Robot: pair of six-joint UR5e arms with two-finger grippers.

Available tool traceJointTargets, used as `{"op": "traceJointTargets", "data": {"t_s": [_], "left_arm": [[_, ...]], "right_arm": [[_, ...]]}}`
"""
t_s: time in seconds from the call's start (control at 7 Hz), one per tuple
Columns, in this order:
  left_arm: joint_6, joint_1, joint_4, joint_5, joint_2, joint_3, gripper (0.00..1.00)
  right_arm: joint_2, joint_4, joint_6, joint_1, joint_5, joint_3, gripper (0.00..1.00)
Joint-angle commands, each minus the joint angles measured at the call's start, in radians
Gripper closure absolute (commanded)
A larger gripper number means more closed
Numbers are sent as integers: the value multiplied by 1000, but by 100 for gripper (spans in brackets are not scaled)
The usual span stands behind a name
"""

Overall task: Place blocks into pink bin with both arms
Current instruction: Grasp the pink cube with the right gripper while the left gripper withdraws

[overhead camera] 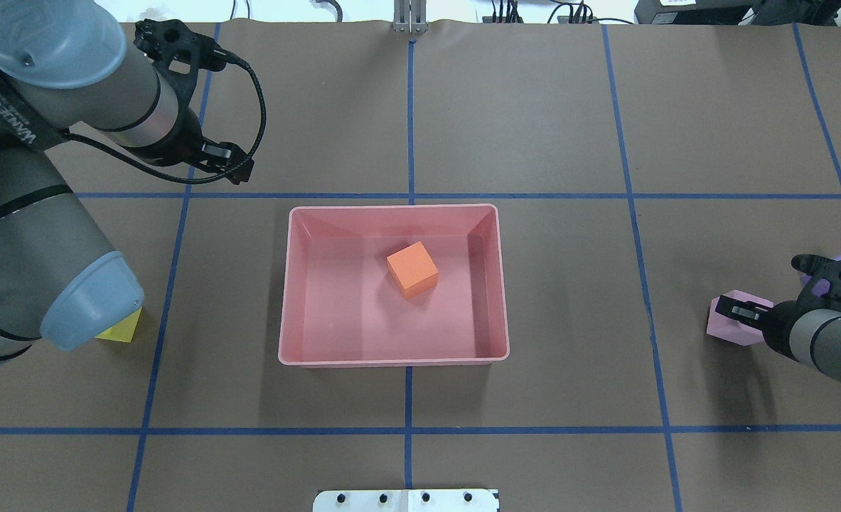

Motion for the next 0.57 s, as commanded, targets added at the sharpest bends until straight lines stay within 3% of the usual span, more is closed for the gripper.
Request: {"op": "traceJointTargets", "data": {"t_s": [0.0,0.14,0.29,0.43], "left_arm": [[142,-75,-5,-75,51,0,0],[297,-156,-31,-143,129,0,0],[368,-205,-121,-189,235,2,0],[373,-216,-269,-198,350,3,0]], "right_arm": [[81,-10,-104,106,110,55,100],[188,-71,-152,145,168,55,100],[339,-214,-195,203,248,64,100],[490,-424,-197,212,270,106,100]]}}
